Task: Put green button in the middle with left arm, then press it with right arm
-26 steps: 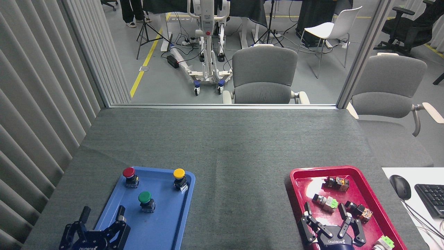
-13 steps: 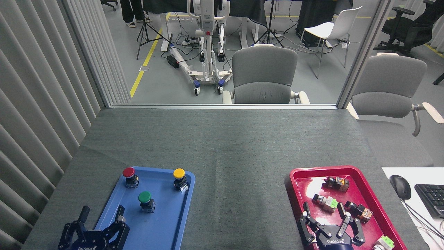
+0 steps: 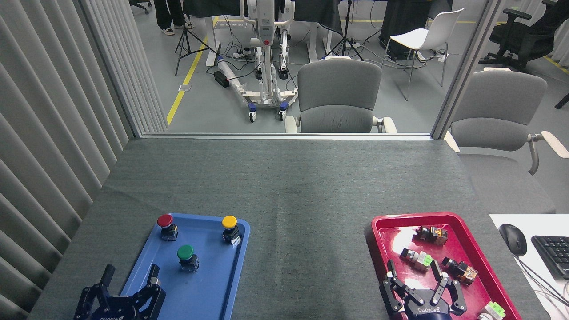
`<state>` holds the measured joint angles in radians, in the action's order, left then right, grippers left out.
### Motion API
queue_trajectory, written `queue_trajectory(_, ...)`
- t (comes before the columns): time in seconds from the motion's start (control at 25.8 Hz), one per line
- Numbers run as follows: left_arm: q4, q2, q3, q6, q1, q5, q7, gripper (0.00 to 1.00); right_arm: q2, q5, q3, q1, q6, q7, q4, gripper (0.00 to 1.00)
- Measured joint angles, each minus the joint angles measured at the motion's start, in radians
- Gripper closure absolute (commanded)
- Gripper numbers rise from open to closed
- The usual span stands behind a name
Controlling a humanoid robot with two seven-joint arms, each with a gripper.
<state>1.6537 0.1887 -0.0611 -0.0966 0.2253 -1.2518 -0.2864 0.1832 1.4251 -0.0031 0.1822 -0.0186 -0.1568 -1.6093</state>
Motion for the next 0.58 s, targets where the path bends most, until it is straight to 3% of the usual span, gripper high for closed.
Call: queue_trajectory(0.58, -0.027, 0.0, -0.001, 0.001, 0.0, 0.001, 0.002, 0.0, 0.005, -0.002, 0.0, 0.002, 0.0, -0.003, 0.0, 0.0)
